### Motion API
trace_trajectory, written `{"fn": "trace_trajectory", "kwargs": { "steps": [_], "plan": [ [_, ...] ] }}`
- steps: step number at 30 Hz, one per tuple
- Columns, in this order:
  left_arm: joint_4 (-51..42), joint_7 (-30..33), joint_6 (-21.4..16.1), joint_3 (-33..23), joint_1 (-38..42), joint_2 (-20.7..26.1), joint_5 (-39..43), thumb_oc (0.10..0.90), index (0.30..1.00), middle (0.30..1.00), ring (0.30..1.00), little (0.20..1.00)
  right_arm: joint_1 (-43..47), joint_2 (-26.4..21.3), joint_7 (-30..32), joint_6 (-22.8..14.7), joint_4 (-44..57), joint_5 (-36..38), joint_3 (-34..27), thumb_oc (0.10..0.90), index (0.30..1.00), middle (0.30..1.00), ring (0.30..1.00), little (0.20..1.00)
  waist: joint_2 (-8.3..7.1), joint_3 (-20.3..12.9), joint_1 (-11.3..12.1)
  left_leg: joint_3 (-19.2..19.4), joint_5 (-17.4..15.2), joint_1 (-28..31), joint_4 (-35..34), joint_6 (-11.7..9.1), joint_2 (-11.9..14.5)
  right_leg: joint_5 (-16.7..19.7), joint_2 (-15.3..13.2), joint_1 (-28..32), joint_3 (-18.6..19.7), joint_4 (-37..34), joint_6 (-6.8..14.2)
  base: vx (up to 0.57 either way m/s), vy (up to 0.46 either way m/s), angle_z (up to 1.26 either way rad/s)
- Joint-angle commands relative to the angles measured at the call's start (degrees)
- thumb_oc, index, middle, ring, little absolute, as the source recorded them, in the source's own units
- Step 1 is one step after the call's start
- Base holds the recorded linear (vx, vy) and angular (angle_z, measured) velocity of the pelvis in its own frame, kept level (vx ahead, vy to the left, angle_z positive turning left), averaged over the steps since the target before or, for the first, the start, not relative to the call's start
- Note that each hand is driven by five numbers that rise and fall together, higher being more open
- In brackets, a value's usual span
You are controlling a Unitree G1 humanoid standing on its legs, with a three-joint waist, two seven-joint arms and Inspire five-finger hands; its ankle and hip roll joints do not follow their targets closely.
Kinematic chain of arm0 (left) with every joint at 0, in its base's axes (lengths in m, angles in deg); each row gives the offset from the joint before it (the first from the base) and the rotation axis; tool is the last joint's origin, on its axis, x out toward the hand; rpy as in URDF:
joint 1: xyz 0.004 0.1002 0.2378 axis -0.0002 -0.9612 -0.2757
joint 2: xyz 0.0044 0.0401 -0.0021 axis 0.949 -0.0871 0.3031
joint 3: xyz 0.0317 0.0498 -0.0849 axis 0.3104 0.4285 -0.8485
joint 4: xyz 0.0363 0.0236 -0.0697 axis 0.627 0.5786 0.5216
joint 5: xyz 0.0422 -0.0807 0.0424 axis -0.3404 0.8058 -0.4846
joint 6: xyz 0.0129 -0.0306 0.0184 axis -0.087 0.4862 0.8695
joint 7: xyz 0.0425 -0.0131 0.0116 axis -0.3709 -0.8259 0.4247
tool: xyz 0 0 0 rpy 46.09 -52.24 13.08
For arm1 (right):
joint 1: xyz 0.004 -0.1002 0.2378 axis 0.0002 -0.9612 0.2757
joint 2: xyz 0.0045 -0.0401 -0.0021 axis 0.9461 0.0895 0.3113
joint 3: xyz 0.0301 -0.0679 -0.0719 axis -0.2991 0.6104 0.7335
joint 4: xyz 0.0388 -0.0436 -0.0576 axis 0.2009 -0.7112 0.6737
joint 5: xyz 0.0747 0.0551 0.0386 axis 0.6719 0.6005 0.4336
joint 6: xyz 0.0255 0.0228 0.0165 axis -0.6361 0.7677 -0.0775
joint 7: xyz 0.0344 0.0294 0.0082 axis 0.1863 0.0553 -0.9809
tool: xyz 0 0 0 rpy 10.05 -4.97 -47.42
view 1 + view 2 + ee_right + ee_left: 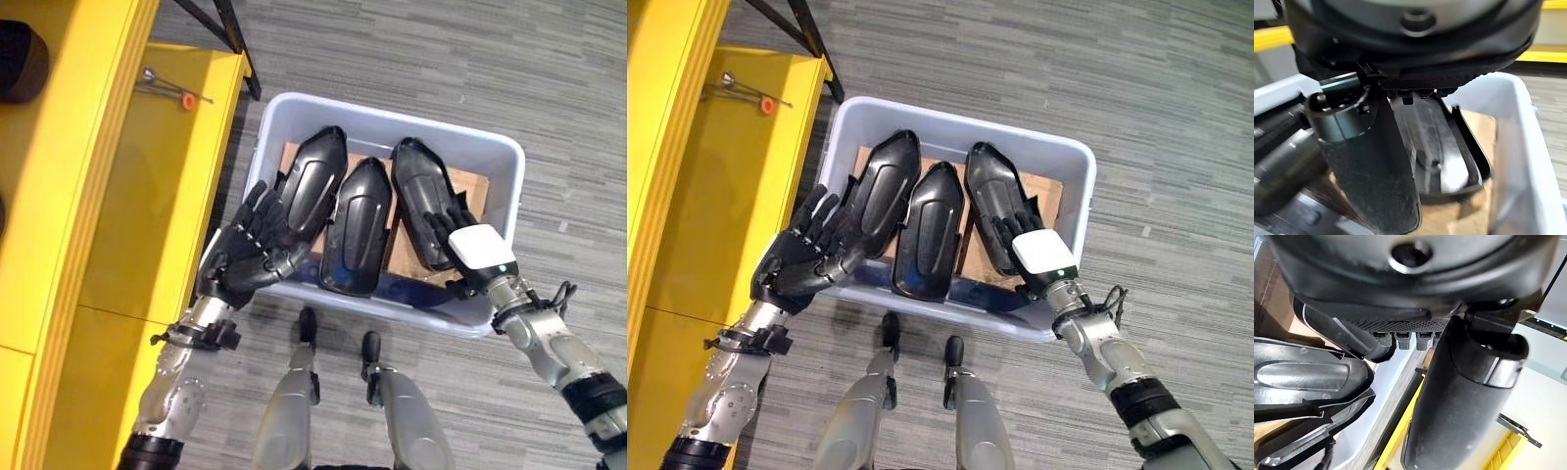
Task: Move parts from the plastic box to the shelf.
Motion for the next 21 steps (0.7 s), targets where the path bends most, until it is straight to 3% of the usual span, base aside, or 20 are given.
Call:
{"fn": "trace_trajectory", "kwargs": {
  "steps": [1,4,8,21],
  "plan": [
    [-4.55,-2.31,-6.02,-0.64,2.34,0.70,-0.62,0.900,1.000,1.000,1.000,1.000,3.87,-2.11,5.26,1.75,2.13,3.34,-0.62,0.900,1.000,1.000,1.000,1.000,0.15,-1.25,-0.98,-0.11,-9.48,2.57,3.41,-1.35,-0.70,-0.54,1.69,2.45,-0.26,-4.89,0.41,-0.01,0.010,0.04],
    [-4.55,-2.38,-6.46,-0.52,2.26,0.65,-0.17,0.900,1.000,1.000,1.000,1.000,3.31,-1.67,4.55,-0.10,-0.11,2.69,0.09,0.900,1.000,1.000,1.000,1.000,0.46,-1.24,-0.99,0.03,-9.38,2.35,3.23,-1.40,-0.72,-0.53,1.46,2.19,-0.59,-4.95,0.39,0.00,0.000,0.00],
    [-4.45,-1.84,-6.09,-0.04,3.10,0.51,-0.54,0.900,1.000,1.000,1.000,1.000,3.81,-1.21,3.79,0.78,-2.97,3.28,1.81,0.900,1.000,1.000,1.000,1.000,0.66,-1.24,-0.94,0.16,-9.34,1.76,3.51,-1.33,-0.69,-0.60,1.30,1.42,-0.81,-4.44,0.29,0.00,0.000,0.00],
    [-3.80,-0.06,-5.16,1.24,5.43,0.89,-2.48,0.900,1.000,1.000,1.000,1.000,8.16,0.17,-8.19,2.45,-12.58,6.85,8.14,0.900,1.000,1.000,1.000,1.000,1.41,-1.24,0.33,0.03,-9.10,-2.51,4.97,-1.15,-1.03,-1.52,0.76,-3.23,-2.24,-0.85,0.03,-0.01,-0.012,0.00]
  ]
}}
